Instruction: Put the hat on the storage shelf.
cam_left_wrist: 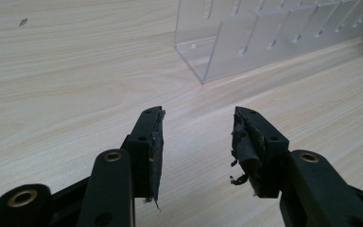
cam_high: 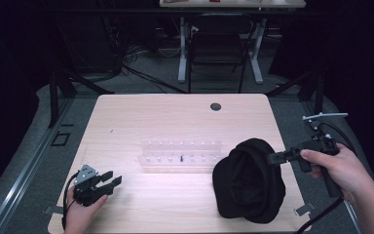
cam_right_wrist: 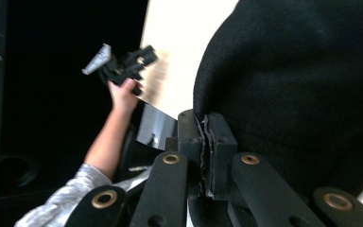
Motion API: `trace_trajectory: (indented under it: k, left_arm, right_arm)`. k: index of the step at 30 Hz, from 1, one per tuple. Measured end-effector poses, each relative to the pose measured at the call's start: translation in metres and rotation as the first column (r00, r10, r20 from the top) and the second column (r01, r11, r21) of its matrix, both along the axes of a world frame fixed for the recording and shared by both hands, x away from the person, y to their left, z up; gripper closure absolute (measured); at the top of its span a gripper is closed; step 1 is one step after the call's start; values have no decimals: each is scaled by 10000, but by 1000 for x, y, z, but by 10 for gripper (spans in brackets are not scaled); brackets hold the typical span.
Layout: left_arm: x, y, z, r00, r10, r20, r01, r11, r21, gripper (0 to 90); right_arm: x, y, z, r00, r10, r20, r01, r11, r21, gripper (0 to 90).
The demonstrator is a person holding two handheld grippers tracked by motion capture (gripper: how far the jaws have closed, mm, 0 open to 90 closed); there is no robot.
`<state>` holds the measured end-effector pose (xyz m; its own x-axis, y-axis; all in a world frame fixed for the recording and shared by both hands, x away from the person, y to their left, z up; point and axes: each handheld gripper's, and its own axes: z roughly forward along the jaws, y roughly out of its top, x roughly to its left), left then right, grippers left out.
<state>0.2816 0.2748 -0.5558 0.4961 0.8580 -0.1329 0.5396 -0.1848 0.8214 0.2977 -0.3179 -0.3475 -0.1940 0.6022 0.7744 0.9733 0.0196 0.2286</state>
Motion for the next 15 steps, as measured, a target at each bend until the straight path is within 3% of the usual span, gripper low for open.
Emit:
trace_trajectory:
  k: [7,9,10,15]
  left_arm:
    - [0,0,0,10000,-19,20,19,10000,-25,541]
    - [0,-1,0,10000,-34,28,34,10000,-48,542]
    - [0,-1,0,10000,-38,42,39,10000,-61,542]
    - [0,-1,1,10000,6,87,-6,10000,-47,541]
  right_arm:
    - [0,-1,8,9987,-286,417,254,9969,743,872]
    - [1,-4,8,9966,-572,589,490,9901,1317,873]
    - [1,-4,8,9966,-572,589,490,9901,1317,873]
    - [2,-4,6,9942,-672,835,464,9722,2296,872]
